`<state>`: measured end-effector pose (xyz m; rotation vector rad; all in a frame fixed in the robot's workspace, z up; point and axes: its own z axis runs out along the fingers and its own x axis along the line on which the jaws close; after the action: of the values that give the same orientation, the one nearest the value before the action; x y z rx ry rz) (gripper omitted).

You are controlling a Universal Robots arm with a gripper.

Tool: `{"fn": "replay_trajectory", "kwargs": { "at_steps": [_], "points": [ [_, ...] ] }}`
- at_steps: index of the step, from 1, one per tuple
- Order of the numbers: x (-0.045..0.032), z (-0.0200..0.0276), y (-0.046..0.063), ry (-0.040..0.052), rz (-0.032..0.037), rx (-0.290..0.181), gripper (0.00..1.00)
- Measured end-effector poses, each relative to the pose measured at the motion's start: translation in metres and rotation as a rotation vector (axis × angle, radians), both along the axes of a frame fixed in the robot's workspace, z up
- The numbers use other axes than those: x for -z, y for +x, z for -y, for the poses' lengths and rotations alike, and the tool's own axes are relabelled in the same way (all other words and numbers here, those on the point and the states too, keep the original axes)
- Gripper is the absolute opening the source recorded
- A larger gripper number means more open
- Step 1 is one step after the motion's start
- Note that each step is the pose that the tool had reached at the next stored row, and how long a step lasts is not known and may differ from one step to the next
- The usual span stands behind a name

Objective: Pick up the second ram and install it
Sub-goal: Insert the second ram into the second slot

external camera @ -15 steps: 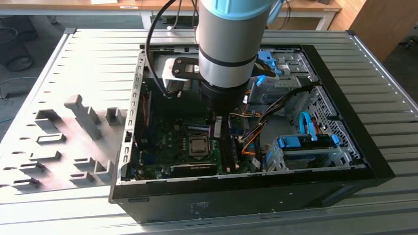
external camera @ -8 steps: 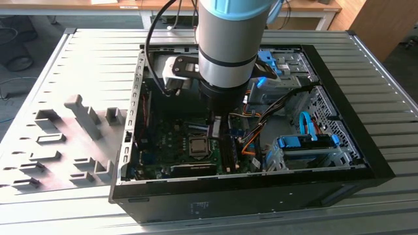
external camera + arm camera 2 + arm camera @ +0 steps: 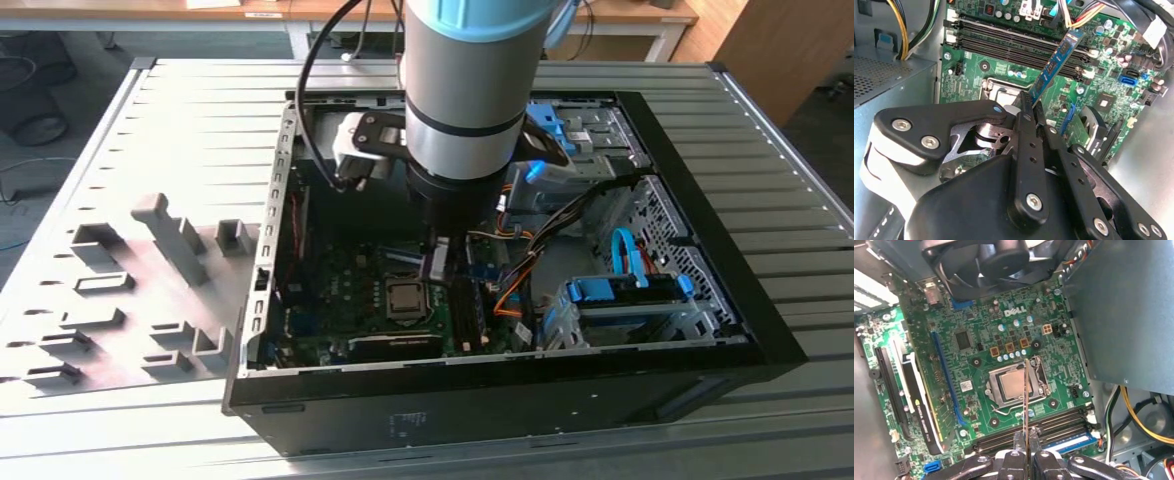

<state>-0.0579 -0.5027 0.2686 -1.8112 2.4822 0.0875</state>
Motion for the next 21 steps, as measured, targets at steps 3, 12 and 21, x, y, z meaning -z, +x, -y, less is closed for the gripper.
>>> {"fn": "replay_trajectory", "kwargs": {
  "at_steps": [3,12,21],
  "points": [
    [0.0001,0.0000,0.0000,0.0000,0.0000,0.021,0.14],
    [0.0005,0.0000,0.0000,0.0000,0.0000,0.083,0.14],
    [0.0009,0.0000,0.0000,-0.0002,0.0000,0.142,0.14]
  ]
}}
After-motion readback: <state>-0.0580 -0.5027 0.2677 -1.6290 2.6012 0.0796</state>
